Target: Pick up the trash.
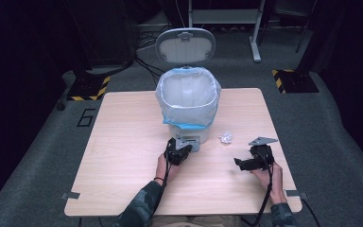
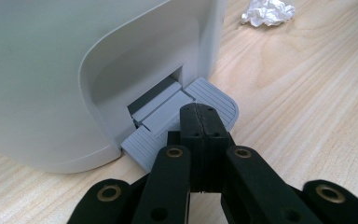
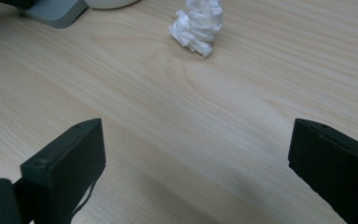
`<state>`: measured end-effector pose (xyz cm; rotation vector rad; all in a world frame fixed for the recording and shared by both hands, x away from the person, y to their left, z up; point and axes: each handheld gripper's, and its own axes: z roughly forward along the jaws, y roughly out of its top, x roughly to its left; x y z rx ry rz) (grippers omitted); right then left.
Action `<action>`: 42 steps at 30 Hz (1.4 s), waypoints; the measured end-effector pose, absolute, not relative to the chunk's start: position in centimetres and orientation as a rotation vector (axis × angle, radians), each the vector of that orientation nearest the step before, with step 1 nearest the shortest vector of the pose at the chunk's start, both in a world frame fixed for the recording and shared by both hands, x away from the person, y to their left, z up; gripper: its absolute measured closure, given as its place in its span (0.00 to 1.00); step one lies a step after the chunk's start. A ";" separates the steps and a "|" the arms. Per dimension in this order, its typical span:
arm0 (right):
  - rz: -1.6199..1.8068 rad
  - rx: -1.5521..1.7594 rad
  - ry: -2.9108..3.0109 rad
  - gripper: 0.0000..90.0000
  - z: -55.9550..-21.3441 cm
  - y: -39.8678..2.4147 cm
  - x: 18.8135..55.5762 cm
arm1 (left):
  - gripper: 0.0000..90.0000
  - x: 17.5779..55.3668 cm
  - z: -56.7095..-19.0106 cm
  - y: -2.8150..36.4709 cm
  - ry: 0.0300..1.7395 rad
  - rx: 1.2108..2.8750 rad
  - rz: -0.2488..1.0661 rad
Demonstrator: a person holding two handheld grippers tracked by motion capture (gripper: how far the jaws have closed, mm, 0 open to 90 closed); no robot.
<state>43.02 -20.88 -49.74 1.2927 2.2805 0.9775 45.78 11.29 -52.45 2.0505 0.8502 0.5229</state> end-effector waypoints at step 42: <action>0.855 1.197 2.347 0.07 -49.7 -14.5 51.6 | 1.00 45.9 -52.5 11.4 0.857 2.041 0.517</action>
